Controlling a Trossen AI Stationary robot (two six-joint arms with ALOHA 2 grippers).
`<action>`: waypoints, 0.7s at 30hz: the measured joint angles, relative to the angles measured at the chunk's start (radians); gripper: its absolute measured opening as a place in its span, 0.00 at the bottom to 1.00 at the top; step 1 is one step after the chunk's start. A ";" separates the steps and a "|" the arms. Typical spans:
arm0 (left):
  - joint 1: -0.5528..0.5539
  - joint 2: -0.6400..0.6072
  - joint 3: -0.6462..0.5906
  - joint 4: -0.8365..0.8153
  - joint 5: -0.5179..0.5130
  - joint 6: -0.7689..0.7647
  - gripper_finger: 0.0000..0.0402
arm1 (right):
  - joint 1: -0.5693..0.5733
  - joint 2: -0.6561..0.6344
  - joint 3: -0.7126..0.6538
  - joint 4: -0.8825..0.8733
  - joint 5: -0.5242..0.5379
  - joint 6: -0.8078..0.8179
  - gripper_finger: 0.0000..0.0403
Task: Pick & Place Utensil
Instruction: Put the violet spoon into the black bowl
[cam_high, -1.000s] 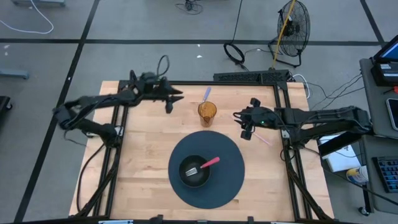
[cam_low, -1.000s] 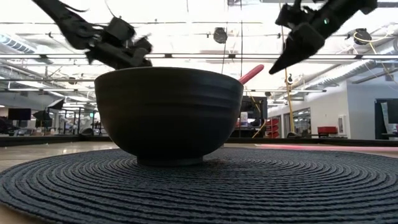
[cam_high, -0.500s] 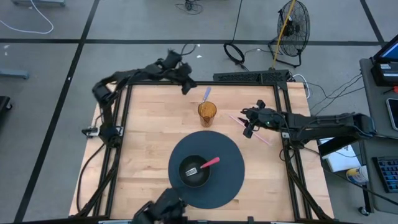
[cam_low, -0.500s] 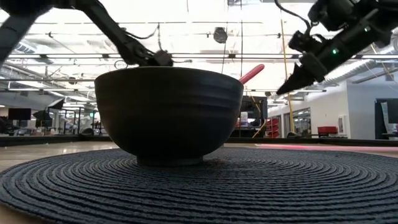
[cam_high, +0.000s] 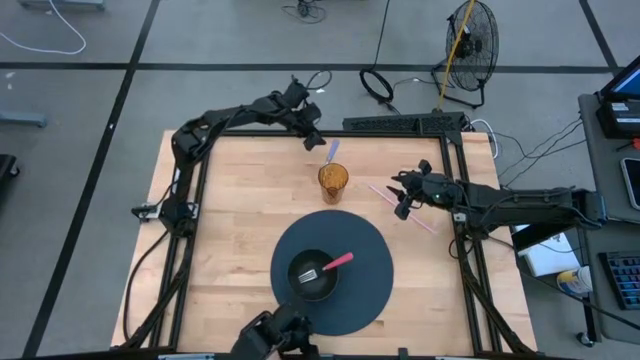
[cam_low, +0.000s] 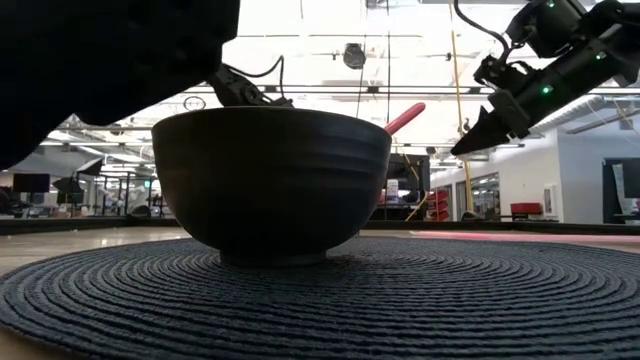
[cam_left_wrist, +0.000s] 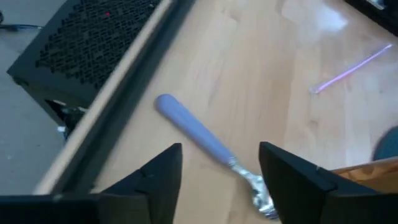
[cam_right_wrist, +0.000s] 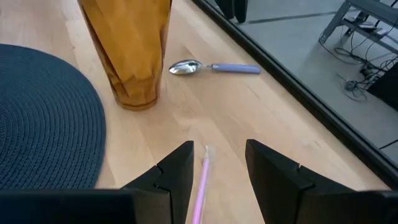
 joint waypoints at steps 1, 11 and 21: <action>-0.008 0.000 0.000 0.001 0.000 -0.010 0.58 | 0.000 0.000 0.000 -0.002 0.000 0.004 0.36; -0.106 0.000 0.000 -0.002 -0.224 -0.110 0.64 | 0.000 -0.025 -0.068 0.009 0.002 0.068 0.36; -0.117 0.000 0.035 -0.016 -0.235 -0.299 0.56 | 0.000 -0.083 -0.110 0.012 0.002 0.081 0.36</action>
